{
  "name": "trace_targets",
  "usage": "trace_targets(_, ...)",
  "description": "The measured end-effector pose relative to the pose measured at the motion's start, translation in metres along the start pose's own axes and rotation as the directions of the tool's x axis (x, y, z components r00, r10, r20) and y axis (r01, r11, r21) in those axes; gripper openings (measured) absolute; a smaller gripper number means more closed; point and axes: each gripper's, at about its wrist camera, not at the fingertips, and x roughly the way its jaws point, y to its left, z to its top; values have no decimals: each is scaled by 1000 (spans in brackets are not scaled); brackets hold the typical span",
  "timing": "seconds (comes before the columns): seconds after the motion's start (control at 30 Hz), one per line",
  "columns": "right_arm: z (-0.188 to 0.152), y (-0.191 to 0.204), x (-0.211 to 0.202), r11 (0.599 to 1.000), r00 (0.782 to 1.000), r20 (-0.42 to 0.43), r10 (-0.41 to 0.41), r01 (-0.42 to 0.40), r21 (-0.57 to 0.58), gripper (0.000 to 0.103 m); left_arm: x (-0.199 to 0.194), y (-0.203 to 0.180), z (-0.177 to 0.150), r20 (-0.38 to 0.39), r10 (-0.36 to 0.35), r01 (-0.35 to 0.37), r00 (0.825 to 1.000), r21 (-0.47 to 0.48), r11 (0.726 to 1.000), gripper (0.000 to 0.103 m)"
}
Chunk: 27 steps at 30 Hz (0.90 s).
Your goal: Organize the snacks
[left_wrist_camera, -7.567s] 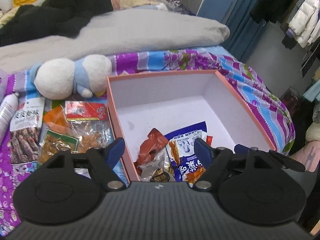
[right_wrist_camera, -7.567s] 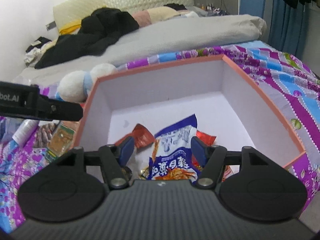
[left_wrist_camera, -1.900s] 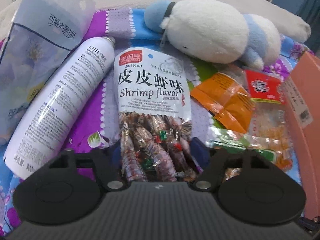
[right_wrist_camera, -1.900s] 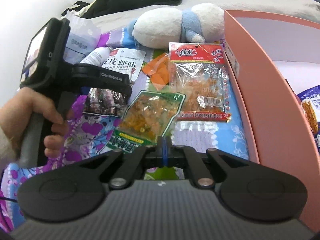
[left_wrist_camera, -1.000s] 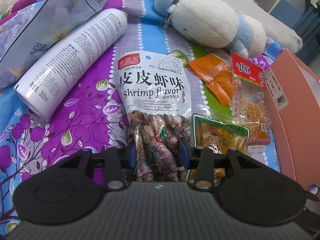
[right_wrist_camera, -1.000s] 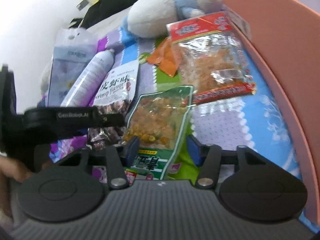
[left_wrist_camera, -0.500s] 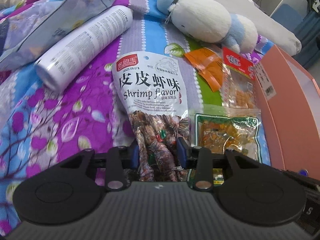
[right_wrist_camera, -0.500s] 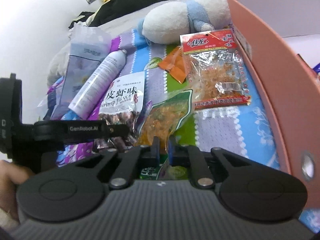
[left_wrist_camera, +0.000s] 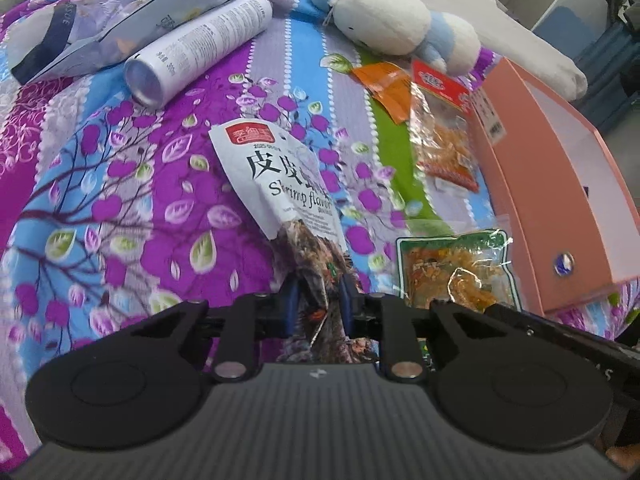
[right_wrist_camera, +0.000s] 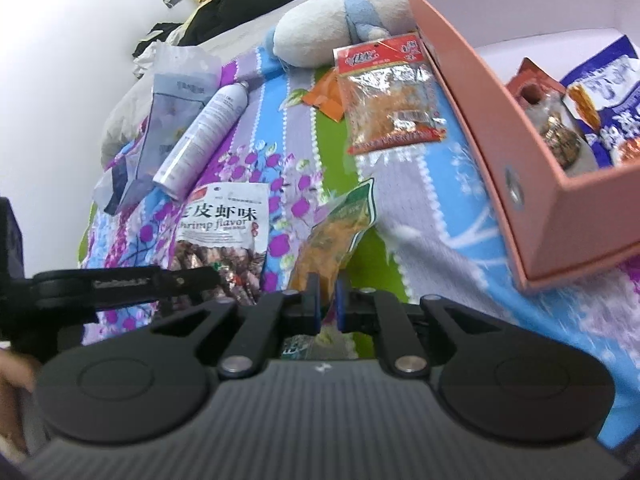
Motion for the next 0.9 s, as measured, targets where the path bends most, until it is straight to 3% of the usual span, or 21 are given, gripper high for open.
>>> trace_targets(0.33,-17,0,-26,992,995,33,-90,93,-87,10,-22,-1,-31,-14,8,-8,1000,15,1000,20)
trace_targets(0.8,-26,-7,-26,986,991,32,-128,131,-100,18,-37,20,-51,-20,20,-22,1000,-80,997,20)
trace_targets(0.83,-26,-7,-27,986,991,35,-131,134,-99,20,-37,20,-51,-22,25,-27,999,-90,996,22)
trace_targets(0.9,-26,-7,-28,985,989,37,-140,143,-100,40,-36,20,-51,-37,46,-49,998,-108,993,35)
